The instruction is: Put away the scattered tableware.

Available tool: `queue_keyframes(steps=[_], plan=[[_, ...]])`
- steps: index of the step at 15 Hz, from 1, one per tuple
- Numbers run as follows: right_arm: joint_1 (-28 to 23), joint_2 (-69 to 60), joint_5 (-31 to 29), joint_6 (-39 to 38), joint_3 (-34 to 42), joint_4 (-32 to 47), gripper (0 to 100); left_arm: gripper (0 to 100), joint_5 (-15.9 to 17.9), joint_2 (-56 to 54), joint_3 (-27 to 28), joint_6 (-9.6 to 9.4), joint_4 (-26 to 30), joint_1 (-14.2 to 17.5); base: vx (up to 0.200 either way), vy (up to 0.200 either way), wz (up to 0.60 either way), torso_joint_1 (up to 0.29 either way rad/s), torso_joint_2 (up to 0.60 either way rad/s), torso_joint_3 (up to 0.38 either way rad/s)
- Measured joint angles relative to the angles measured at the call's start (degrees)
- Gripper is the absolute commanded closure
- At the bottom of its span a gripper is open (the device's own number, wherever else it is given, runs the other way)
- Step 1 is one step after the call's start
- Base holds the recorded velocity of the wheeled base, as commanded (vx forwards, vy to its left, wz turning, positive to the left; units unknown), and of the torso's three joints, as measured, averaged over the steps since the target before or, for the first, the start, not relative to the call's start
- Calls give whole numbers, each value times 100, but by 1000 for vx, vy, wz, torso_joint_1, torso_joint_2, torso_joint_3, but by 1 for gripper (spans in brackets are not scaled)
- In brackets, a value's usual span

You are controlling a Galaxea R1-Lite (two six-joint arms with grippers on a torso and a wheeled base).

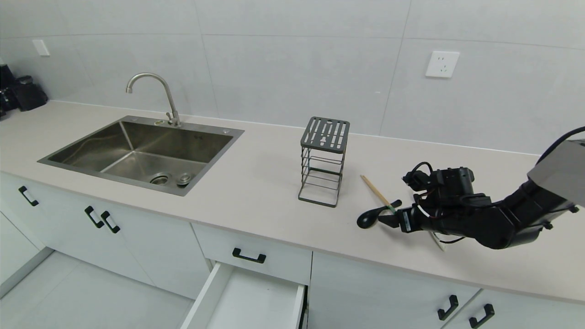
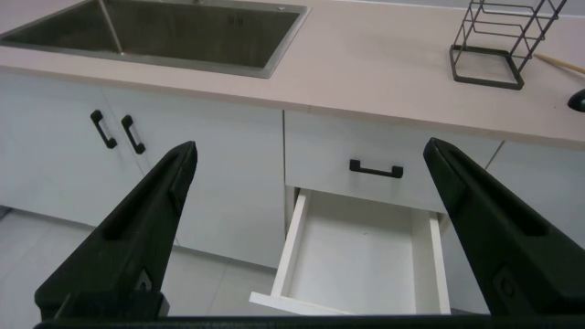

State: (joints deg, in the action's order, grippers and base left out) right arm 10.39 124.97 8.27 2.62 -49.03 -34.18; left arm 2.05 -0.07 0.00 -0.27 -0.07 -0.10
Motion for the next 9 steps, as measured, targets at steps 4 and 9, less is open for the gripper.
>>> queue_keyframes(steps=[4, 9], plan=[[24, 325, 7, 0, -247, -20, 0, 0, 2, 0, 0, 2, 0, 0, 0, 0, 0, 0, 0, 0], [63, 535, 13, -2, -428, -44, 0, 0, 2, 0, 0, 2, 0, 0, 0, 0, 0, 0, 0, 0]])
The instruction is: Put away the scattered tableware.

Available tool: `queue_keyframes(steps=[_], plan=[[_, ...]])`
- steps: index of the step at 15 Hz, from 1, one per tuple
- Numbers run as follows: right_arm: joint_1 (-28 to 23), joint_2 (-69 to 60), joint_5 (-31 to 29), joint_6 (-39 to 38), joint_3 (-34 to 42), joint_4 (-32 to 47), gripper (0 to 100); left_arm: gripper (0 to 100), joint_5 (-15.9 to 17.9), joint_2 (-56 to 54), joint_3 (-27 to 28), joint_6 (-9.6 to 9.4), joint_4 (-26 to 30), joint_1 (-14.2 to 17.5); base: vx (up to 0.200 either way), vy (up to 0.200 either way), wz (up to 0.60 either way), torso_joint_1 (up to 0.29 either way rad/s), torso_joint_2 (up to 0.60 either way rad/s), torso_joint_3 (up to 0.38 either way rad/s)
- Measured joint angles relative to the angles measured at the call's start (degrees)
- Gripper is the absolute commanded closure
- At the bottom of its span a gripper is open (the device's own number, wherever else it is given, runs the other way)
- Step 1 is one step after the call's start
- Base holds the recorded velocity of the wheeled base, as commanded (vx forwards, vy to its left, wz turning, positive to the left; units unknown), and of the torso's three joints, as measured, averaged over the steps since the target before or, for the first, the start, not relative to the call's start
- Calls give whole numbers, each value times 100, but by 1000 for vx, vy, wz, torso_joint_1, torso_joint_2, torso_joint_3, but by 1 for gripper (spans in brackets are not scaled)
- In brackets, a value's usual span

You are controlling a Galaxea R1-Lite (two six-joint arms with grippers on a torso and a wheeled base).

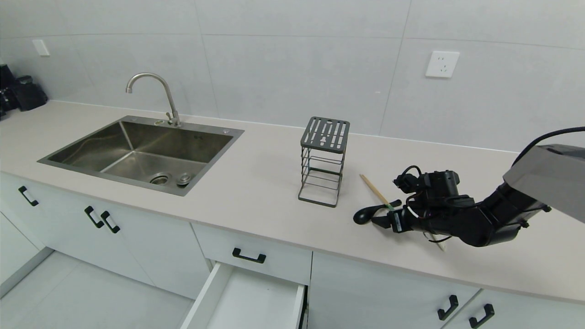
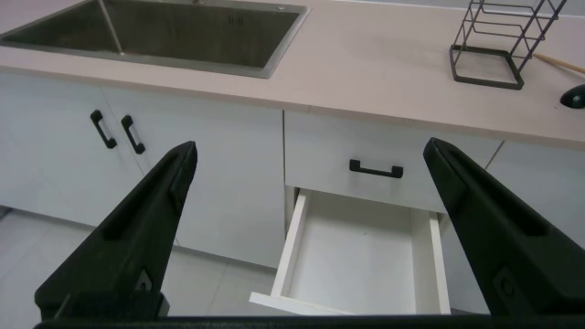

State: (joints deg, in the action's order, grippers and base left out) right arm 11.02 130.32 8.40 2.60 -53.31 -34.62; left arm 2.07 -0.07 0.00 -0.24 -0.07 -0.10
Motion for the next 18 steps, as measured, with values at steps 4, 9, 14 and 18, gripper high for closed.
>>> queue_keyframes(steps=[4, 9, 14, 18], plan=[[2, 48, -4, 2, -62, 6, 100, 0, -2, 0, 0, 0, 0, 0, 0, 0, 0, 0, 0, 0], [-221, 94, -15, 2, -132, 2, 100, 0, -2, 0, 0, -2, 0, 0, 0, 0, 0, 0, 0, 0], [-375, -239, -15, 16, -10, -156, 100, 0, -5, 0, 0, 0, 0, 0, 0, 0, 0, 0, 0, 0], [-322, -945, -15, 35, 662, -394, 100, 0, -2, 0, 0, -2, 0, 0, 0, 0, 0, 0, 0, 0]])
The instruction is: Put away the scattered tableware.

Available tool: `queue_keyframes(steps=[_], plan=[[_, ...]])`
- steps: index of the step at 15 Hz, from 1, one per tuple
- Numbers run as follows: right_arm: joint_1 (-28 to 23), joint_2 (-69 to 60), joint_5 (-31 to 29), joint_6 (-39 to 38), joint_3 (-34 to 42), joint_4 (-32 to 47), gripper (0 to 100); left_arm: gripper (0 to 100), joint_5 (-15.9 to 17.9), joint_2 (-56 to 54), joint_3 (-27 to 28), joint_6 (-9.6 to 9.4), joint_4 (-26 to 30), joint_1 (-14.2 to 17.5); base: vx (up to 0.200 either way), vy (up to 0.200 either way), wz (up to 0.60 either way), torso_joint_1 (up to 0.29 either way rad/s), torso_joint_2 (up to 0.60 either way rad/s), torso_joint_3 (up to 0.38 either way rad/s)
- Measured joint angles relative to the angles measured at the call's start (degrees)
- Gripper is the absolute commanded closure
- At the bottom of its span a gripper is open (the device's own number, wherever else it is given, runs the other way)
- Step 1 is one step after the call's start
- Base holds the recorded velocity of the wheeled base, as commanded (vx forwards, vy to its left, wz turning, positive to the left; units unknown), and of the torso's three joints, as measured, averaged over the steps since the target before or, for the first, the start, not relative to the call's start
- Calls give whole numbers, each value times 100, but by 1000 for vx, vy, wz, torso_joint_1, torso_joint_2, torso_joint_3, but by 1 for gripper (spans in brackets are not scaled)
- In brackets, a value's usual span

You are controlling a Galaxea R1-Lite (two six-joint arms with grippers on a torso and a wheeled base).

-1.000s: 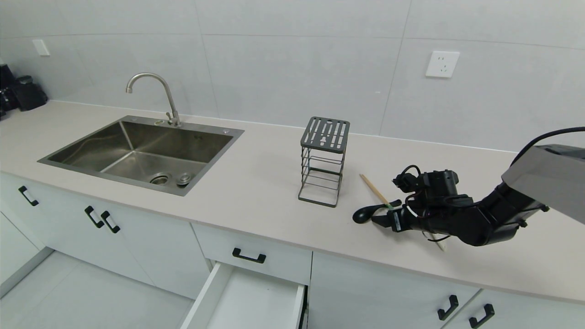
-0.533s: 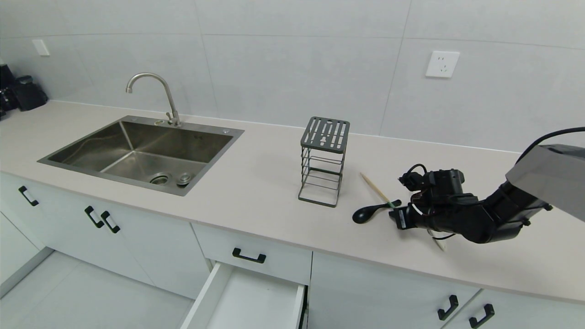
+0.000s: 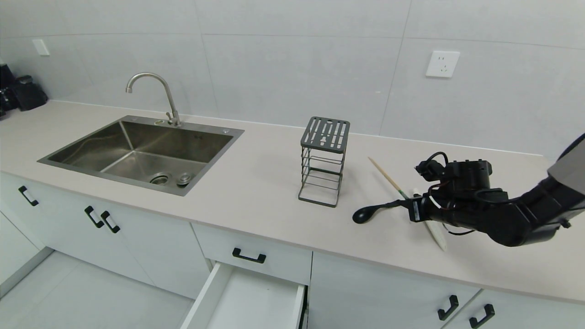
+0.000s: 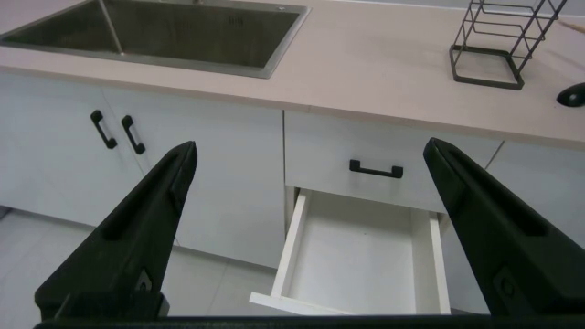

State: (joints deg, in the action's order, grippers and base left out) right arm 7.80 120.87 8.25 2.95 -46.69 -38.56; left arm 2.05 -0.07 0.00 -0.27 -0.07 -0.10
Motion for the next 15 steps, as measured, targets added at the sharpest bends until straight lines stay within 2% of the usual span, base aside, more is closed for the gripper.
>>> queue_keyframes(steps=[4, 9, 12, 15], plan=[[101, -1108, 6, 16, 1125, -367, 100, 0, 2, 0, 0, 0, 0, 0, 0, 0, 0, 0, 0, 0], [374, -2779, 44, 20, 2319, -406, 100, 0, 2, 0, 0, 0, 0, 0, 0, 0, 0, 0, 0, 0], [388, -3860, 228, 128, 2767, -391, 100, 0, 2, 0, 0, 2, 0, 0, 0, 0, 0, 0, 0, 0], [269, -4825, 650, 780, 2977, -216, 100, 0, 2, 0, 0, 2, 0, 0, 0, 0, 0, 0, 0, 0]])
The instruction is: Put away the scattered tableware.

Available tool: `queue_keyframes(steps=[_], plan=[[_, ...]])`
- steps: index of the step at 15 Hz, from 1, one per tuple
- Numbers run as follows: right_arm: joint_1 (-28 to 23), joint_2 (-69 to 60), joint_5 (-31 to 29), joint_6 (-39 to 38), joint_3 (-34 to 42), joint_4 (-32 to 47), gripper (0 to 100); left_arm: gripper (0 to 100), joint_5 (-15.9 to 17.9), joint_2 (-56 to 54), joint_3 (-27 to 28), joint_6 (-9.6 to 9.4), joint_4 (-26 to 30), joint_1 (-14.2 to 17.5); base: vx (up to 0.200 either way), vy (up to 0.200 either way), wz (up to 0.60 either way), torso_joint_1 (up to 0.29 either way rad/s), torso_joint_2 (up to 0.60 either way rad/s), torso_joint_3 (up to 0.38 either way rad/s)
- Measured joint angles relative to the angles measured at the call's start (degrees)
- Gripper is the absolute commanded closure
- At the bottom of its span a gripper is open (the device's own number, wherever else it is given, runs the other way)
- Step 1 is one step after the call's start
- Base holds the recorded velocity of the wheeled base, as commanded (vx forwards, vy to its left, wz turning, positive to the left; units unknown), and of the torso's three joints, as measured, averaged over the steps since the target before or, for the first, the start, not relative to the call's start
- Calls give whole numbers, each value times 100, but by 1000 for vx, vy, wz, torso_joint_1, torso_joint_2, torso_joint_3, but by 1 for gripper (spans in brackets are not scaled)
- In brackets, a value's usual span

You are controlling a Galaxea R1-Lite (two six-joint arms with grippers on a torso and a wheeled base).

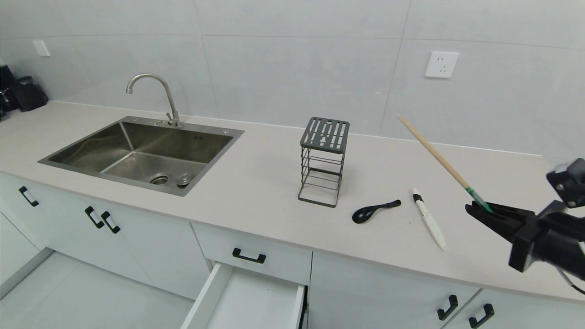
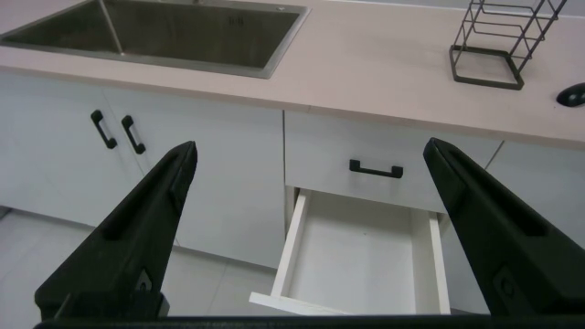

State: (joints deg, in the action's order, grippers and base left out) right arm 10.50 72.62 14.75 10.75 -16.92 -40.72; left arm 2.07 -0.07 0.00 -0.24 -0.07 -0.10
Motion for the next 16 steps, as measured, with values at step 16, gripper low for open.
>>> queue_keyframes(steps=[16], plan=[[2244, -215, 675, 1122, -1342, 1641, 100, 0, 4, 0, 0, -2, 0, 0, 0, 0, 0, 0, 0, 0]])
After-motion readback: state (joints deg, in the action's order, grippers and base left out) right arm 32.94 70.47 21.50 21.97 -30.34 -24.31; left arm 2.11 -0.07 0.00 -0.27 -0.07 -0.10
